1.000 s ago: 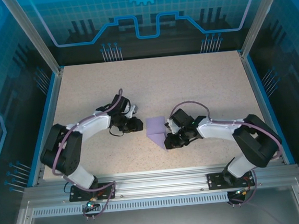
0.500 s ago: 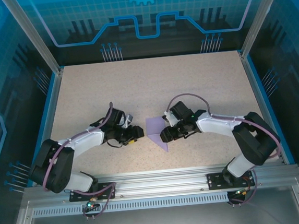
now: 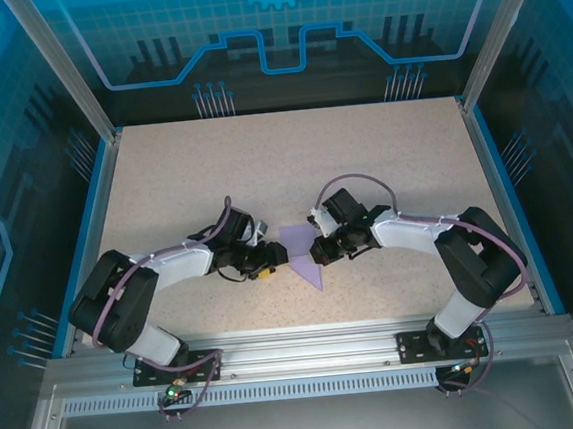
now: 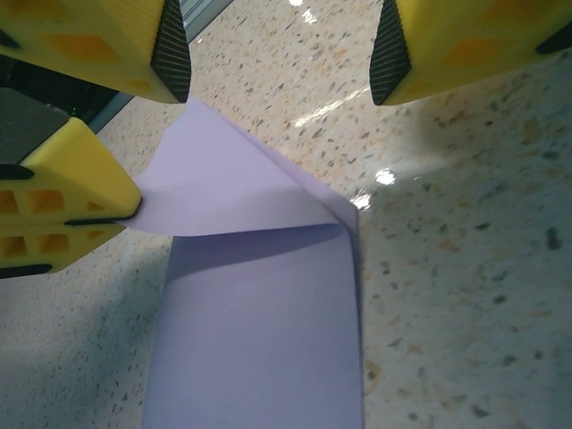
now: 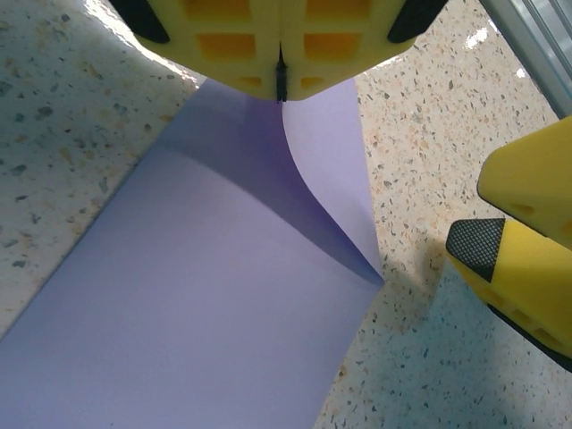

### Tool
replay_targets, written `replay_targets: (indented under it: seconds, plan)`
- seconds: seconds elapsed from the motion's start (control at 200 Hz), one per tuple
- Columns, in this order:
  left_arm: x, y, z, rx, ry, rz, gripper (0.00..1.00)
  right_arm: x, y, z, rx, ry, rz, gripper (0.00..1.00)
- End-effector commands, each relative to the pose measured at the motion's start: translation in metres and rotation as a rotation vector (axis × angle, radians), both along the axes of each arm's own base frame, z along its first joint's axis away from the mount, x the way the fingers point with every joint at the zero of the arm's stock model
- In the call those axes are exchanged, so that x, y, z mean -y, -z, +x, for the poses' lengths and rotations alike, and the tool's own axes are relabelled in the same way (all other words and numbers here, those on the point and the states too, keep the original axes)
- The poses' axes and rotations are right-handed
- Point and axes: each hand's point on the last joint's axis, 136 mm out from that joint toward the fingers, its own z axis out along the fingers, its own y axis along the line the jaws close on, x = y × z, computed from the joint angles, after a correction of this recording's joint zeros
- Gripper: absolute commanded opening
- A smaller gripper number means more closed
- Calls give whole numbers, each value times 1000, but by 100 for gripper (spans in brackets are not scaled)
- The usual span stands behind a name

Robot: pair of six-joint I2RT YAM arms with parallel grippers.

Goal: Fold a paper plane with a square sheet of paper (fold left side to right side)
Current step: Fourth fold the wing at the center of the table.

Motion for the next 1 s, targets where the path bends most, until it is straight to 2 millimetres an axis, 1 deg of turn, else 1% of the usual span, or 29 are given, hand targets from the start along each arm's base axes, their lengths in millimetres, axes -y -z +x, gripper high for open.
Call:
replay_targets:
  seconds: [0.0, 0.26, 0.37, 0.44, 0.465, 0.595, 0.655, 0.715, 0.75, 0.795, 0.885, 0.995]
  plan:
    - [15, -10, 9, 16, 17, -45, 59, 9, -8, 1, 19, 8, 3, 2]
    - [32, -9, 19, 19, 43, -48, 57, 13, -6, -5, 11, 10, 7, 3]
    - [38, -9, 24, 23, 47, -52, 53, 14, -5, -6, 6, 13, 4, 5]
    - [41, -10, 28, 29, 48, -57, 50, 18, -6, -5, 15, 25, -9, 11]
    - [42, -10, 29, 30, 48, -59, 49, 19, -7, -4, 22, 30, -15, 15]
    - [46, -21, 31, 54, 57, -71, 43, 30, -22, -1, 96, 59, -51, 31]
    - [46, -25, 31, 60, 57, -71, 41, 38, -28, -2, 139, 66, -93, 34]
    - [46, -29, 32, 67, 55, -72, 38, 44, -34, -5, 188, 72, -144, 40]
    - [46, -32, 32, 70, 54, -76, 38, 45, -36, -8, 218, 72, -164, 42]
    - [46, -35, 32, 75, 50, -77, 36, 44, -40, -13, 251, 68, -173, 45]
    - [46, -40, 33, 78, 42, -81, 33, 38, -42, -25, 305, 65, -174, 47]
    - [47, -47, 35, 83, 36, -87, 29, 21, -40, -37, 362, 60, -144, 48]
